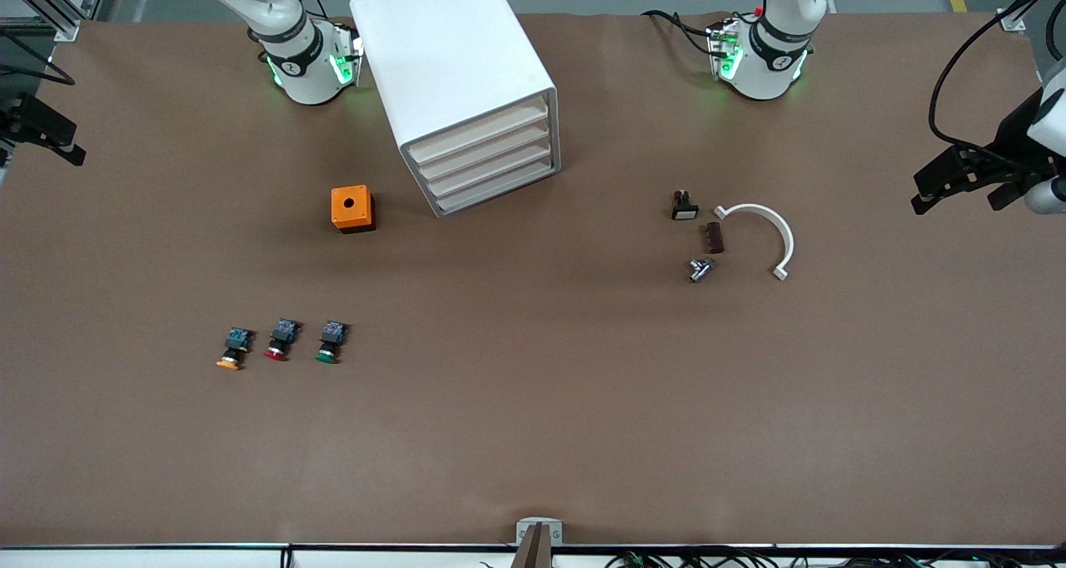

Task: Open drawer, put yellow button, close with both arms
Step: 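Move the left gripper from rest toward the white drawer cabinet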

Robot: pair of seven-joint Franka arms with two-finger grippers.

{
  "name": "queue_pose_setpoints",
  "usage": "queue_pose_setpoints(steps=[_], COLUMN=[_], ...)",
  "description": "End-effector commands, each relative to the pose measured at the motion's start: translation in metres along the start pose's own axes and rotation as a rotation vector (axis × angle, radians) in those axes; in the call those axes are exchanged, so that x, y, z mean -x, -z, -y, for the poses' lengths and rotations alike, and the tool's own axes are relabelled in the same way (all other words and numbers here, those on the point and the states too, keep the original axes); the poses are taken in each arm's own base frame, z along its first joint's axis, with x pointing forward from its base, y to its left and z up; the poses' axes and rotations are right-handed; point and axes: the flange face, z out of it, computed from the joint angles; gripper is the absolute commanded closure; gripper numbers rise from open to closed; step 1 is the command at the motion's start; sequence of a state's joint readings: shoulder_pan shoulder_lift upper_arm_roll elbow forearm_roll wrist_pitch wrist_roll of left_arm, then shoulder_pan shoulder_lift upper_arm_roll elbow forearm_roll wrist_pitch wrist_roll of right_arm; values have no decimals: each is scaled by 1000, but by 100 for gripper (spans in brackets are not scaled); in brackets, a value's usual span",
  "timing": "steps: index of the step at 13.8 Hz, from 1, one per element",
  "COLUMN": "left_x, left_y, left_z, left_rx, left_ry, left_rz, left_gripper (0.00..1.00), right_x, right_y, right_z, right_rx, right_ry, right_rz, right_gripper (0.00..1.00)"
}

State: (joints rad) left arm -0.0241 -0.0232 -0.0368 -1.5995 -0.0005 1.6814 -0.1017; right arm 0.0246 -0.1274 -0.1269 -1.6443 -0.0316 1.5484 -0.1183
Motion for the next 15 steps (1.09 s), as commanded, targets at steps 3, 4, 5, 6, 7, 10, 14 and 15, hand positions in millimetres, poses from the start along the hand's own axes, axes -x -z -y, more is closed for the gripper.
queue_pose_setpoints(steps=[3, 4, 5, 6, 7, 10, 14, 15], left_x=[0, -1, 0, 2, 0, -14, -30, -31], left_y=[5, 4, 1, -2, -10, -44, -112, -128], left_z=[-3, -2, 0, 6, 11, 11, -5, -17], left_rx=[0, 1, -1, -4, -6, -9, -18, -20], left_ry=[-16, -15, -13, -7, 4, 15, 4, -3], left_rz=[5, 7, 22, 51, 71, 123, 241, 267], left_gripper=[1, 1, 1, 1, 1, 1, 1, 1], right_x=[-1, -2, -2, -2, -2, -2, -1, -1], right_y=[5, 5, 6, 7, 7, 7, 4, 4], right_z=[13, 12, 12, 12, 13, 14, 8, 6], right_rx=[4, 7, 12, 14, 15, 16, 16, 16], right_ry=[9, 11, 11, 12, 14, 20, 15, 10], right_rz=[-1, -2, -5, -9, -7, -3, 8, 9], right_gripper=[0, 0, 0, 0, 0, 0, 0, 0])
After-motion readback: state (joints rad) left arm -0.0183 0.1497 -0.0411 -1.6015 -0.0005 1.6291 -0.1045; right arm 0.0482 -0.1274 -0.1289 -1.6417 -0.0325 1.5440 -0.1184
